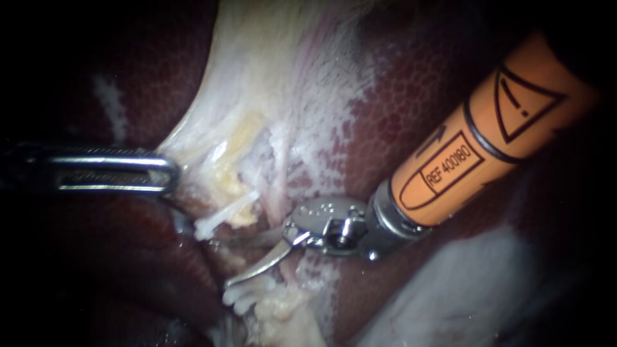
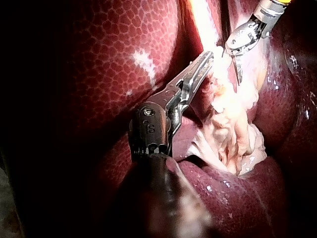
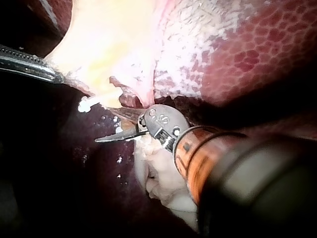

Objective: Go back from the cut left tube

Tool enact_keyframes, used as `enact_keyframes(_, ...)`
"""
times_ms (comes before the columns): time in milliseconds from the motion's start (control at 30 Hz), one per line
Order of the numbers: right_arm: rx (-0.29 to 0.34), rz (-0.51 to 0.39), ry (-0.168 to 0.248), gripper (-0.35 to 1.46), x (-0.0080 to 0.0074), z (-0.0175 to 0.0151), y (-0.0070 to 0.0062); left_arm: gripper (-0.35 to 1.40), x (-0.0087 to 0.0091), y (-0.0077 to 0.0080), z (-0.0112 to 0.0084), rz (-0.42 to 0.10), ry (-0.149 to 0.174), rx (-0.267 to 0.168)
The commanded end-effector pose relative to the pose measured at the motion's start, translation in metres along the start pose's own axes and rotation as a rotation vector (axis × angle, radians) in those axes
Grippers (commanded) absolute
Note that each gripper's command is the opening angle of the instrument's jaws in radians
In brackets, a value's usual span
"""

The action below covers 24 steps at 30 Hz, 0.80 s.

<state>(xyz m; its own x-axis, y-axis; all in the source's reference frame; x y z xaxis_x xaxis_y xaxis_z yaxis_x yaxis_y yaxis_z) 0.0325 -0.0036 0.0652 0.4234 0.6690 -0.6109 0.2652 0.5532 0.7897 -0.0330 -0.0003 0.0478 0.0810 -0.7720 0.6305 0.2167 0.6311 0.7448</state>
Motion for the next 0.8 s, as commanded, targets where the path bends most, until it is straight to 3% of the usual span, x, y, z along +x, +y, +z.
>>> enact_keyframes(33,0.002,-0.002,-0.001,0.78,-0.0001,-0.0002,-0.0001,-0.35,0.0,0.0001,0.0,0.0,-0.001,-0.003)
enact_keyframes(567,-0.025,-0.015,0.011,0.69,-0.0014,-0.0078,-0.0017,-0.35,0.0003,0.0013,-0.0003,0.001,-0.002,-0.009)
enact_keyframes(800,-0.137,-0.161,0.036,1.01,-0.0009,-0.0126,-0.0015,-0.35,0.0003,0.0013,-0.0003,0.001,-0.002,-0.009)
